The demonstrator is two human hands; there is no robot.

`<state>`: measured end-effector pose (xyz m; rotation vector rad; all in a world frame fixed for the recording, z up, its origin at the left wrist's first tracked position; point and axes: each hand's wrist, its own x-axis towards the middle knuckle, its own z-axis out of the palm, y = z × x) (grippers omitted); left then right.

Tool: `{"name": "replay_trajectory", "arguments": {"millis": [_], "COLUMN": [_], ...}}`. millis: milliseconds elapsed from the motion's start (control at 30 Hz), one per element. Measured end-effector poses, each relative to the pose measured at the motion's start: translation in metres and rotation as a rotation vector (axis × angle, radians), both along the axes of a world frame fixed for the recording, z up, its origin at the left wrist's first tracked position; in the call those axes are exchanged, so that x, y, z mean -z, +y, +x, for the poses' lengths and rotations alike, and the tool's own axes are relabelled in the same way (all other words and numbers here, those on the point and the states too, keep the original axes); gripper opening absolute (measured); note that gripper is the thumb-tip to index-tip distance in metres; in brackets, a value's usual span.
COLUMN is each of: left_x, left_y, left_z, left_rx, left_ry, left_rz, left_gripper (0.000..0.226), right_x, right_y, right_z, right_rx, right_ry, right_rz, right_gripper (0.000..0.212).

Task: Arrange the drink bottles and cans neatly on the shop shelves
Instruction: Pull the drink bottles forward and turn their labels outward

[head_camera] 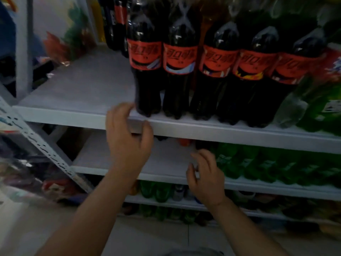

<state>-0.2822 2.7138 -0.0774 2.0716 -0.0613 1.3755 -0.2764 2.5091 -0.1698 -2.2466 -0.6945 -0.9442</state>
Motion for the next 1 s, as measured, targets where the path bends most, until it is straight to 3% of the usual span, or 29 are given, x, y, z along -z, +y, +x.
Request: {"name": "replay_trajectory", "arguments": {"millis": [100,167,233,367,433,533,767,1000], "left_x": [0.061,0.094,0.114,0.132,0.138,0.148,0.172,0.177], "left_y": [-0.039,-0.069,-0.097,-0.140,-0.160,-0.186,-0.206,-0.211], "left_z": [-0.014,-0.012,-0.003,0.033,0.048,0.061,0.068,0.067], "left_rx": [0.100,0.241,0.368,0.536,0.602,0.642,0.506,0.446], "left_ry": [0.081,0.316,0.547,0.947,1.039,1.071,1.027,0.990], "left_rz": [0.161,0.199,0.101,-0.193,-0.272,-0.344,-0.330,-0.338], "left_gripper": [0.021,0.018,0.020,0.053,0.071,0.079,0.067,0.069], "right_x": [0.040,0.057,0.066,0.072,0.075,0.080,0.083,0.087], "right_y": [-0.043,-0.071,-0.096,-0.132,-0.143,-0.151,-0.149,-0.150], "right_z": [-0.008,-0.011,-0.011,0.000,0.009,0.022,0.042,0.051], "right_rx": [0.098,0.203,0.336,0.491,0.521,0.530,0.408,0.554], "right_ry": [0.224,0.385,0.487,0.567,0.652,0.743,0.890,0.904], "right_rz": [-0.070,-0.065,-0.009,0.146,0.169,0.230,0.397,0.245], "right_gripper": [0.024,0.021,0.020,0.032,0.044,0.058,0.058,0.067]}}
